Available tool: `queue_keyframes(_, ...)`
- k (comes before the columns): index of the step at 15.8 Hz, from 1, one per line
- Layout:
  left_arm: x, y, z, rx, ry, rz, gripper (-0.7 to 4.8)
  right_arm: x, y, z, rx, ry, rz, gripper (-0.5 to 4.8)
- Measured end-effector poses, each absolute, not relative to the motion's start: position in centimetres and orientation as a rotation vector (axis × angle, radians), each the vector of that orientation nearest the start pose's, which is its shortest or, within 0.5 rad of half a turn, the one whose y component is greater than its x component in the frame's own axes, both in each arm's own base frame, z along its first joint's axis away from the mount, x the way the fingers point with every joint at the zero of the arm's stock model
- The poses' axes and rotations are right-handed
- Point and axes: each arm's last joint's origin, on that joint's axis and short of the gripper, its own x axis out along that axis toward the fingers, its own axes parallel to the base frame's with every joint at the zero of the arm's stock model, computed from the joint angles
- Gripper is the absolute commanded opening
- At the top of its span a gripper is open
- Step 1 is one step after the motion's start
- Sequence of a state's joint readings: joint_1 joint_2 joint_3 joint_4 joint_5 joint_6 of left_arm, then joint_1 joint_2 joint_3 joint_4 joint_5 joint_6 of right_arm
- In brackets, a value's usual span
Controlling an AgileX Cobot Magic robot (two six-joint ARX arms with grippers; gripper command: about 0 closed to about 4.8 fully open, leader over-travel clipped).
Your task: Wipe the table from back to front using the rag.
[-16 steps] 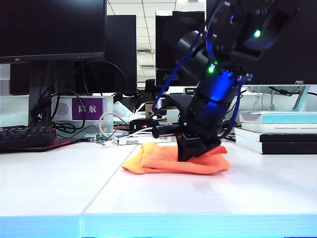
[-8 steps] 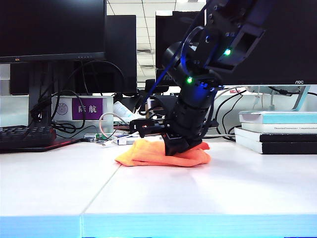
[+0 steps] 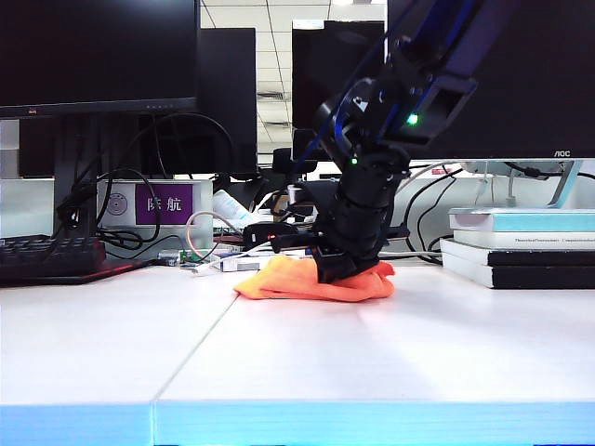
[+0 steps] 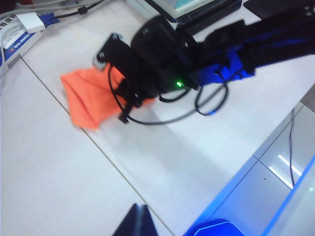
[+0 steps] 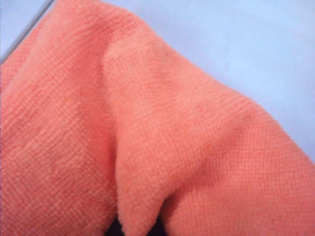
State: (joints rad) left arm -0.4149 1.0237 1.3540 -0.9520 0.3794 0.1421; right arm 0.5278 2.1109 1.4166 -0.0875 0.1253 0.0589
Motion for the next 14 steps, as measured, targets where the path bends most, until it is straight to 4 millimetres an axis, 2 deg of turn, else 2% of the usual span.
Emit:
queue_keyframes(9,15.1,-7.8,40.8,0.14,0.613,-0.815,-0.06,44.4,23.5,14.9,-0.18,0.716,0.34,-0.01)
queue_keyframes(14,15.0,-7.8,40.6,0.14,0.631,-0.814,-0.06,46.4,23.4,14.9,-0.205,0.695,0.349,-0.01)
